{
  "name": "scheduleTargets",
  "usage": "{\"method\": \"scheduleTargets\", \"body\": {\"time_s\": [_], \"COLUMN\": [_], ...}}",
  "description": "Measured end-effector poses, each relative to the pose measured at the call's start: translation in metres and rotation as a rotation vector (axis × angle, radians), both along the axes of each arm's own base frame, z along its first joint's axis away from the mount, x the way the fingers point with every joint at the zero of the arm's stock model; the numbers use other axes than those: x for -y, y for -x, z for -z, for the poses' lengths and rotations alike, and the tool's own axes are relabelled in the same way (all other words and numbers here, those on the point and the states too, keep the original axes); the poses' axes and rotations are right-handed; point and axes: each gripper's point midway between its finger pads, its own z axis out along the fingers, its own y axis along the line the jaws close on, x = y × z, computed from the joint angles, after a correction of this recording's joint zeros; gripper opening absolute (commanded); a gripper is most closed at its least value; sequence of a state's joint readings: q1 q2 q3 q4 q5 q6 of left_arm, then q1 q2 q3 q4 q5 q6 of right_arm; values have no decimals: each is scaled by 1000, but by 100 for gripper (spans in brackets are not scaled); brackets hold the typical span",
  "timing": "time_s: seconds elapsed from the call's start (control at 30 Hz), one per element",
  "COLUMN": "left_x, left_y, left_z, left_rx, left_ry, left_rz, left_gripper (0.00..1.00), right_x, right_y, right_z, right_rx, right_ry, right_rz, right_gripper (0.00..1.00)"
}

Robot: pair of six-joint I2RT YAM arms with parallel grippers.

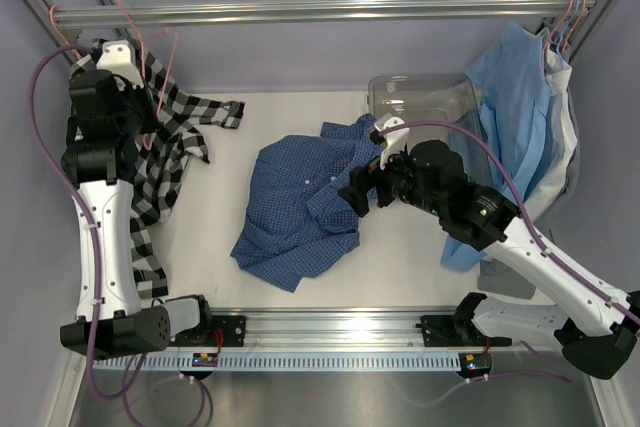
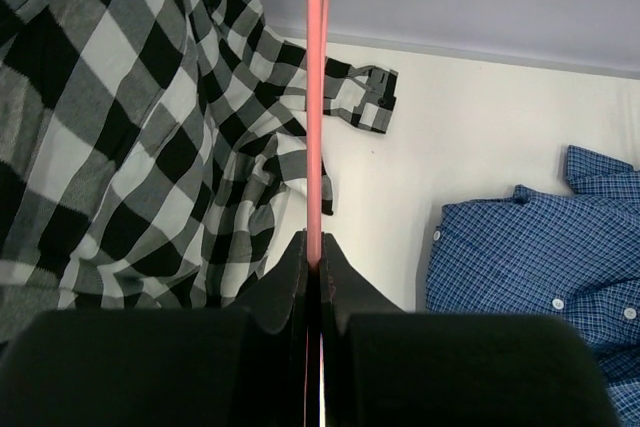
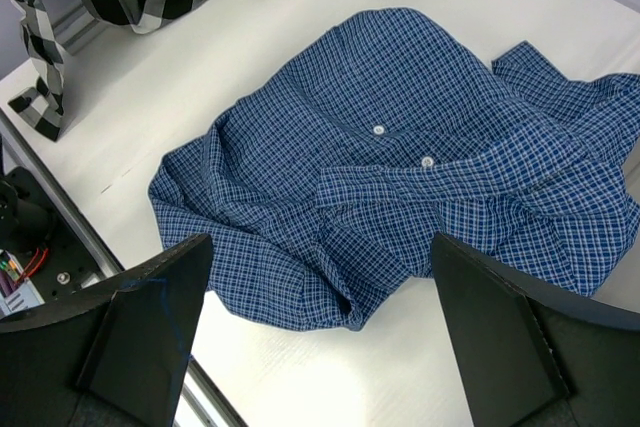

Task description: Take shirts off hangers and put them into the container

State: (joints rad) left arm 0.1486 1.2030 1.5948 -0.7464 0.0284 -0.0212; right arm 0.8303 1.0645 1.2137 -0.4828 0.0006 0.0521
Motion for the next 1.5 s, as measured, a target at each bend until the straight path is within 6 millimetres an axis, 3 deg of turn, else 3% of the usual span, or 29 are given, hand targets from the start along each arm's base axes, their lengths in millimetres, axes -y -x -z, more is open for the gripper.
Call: {"method": "scheduleTargets", "body": {"time_s": [0.2,0.37,0.4,0.5,0.53,0.63,0.67,0.73,1.0,1.2,1.5], "left_x": [2,4,4,4,4,4,4,4,16,65,134], "left_y": [-5,2,3,5,6,12,14,22,62,89,101], "left_z": [3,23,28,35,34,30,28,22,-7,-20,1], "left_rx": [-8,-40,-53,-70,-69,-56,-50,-31,60,89,6], "left_ry": [18,51,57,74,79,93,95,104,136,161,192], "left_rz": [11,-2,-5,-19,-26,-40,-45,-61,-69,127,410], "left_gripper": [0,1,16,36,51,77,90,99,99,99,99], "right_x": [5,5,4,-1,-3,-13,-16,-24,-53,-75,-74], "right_y": [4,4,3,0,-2,-11,-14,-21,-64,-93,-96], "right_z": [9,14,15,25,30,52,61,78,135,180,289], "right_rx": [-7,-12,-16,-38,-49,-95,-112,-146,-238,-293,-455], "right_ry": [7,12,12,30,42,91,109,148,276,331,479], "right_rz": [1,1,2,2,2,3,3,5,73,137,215], "right_gripper": [99,99,99,99,99,99,99,100,99,99,100]}}
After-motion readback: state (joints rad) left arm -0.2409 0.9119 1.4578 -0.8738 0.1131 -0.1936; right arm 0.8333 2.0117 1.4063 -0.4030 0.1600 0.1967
